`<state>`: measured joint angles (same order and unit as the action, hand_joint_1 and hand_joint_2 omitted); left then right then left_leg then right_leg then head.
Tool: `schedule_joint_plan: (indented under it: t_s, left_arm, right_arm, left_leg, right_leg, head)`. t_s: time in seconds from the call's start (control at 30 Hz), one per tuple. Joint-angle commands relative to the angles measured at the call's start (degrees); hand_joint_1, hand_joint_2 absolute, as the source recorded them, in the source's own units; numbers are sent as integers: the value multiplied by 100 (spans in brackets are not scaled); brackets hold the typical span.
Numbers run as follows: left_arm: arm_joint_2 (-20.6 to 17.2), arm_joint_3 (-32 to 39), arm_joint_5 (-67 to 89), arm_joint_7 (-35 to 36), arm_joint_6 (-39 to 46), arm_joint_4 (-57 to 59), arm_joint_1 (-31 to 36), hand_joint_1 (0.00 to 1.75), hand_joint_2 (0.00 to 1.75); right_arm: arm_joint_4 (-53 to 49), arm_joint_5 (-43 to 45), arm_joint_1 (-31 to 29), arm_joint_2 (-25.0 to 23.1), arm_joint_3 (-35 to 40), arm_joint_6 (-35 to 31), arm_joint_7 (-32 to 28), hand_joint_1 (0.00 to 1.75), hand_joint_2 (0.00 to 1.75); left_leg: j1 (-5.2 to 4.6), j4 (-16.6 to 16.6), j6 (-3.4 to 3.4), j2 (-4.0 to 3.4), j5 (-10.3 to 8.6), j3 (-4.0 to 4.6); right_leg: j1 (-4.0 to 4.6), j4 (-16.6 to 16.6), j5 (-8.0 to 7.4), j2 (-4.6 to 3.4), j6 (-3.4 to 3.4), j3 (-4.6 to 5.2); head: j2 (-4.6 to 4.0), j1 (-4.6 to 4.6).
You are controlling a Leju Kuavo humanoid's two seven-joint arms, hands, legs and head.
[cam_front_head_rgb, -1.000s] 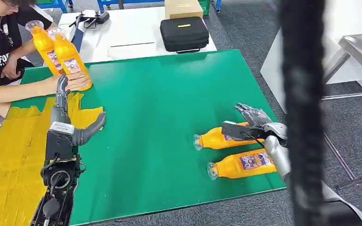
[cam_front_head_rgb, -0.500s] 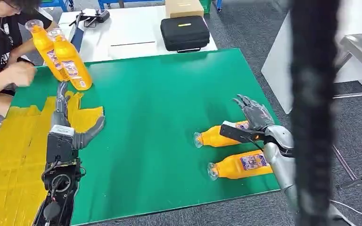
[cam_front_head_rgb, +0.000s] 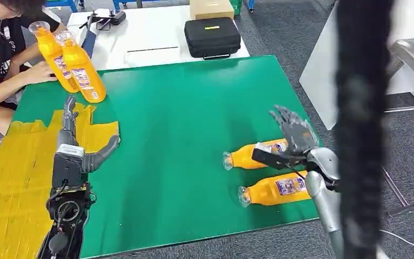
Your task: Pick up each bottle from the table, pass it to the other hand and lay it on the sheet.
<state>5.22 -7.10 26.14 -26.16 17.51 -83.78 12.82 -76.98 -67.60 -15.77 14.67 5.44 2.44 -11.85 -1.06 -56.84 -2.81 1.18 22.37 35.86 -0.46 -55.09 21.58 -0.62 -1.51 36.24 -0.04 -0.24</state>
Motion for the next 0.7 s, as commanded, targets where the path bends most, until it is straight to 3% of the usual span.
schedule_joint_plan:
  t_s: [0.03, 0.3, 0.6, 0.7]
  left_arm:
    - [85, 159, 11, 33, -74, 455, 304, 0, 175]
    - [105, 160, -23, 113, -167, 575, 396, 0, 175]
    - [135, 144, -32, 116, -222, 680, 347, 0, 175]
    - [137, 139, -26, 114, -222, 684, 342, 0, 175]
  right_arm:
    - [-189, 86, 387, 293, -177, 412, -70, 0, 175]
    - [17, -18, 519, 352, -247, 562, 152, 0, 175]
    - [334, -749, 284, 22, -403, -384, 467, 0, 175]
    - [315, -780, 268, -16, -419, -405, 464, 0, 175]
  left_leg:
    - [2, -2, 17, 5, 11, -16]
    - [7, -4, 26, 4, 18, -23]
    - [9, -3, 26, -15, 22, -31]
    - [6, -1, 25, -24, 21, -26]
  right_leg:
    - [3, -2, 14, 16, 3, -22]
    - [8, 0, 17, 18, 4, -27]
    - [9, 4, 14, 0, 4, -32]
    - [6, 3, 10, -12, 4, -24]
  head:
    - [0, 2]
    - [0, 0]
    - [0, 0]
    - [0, 0]
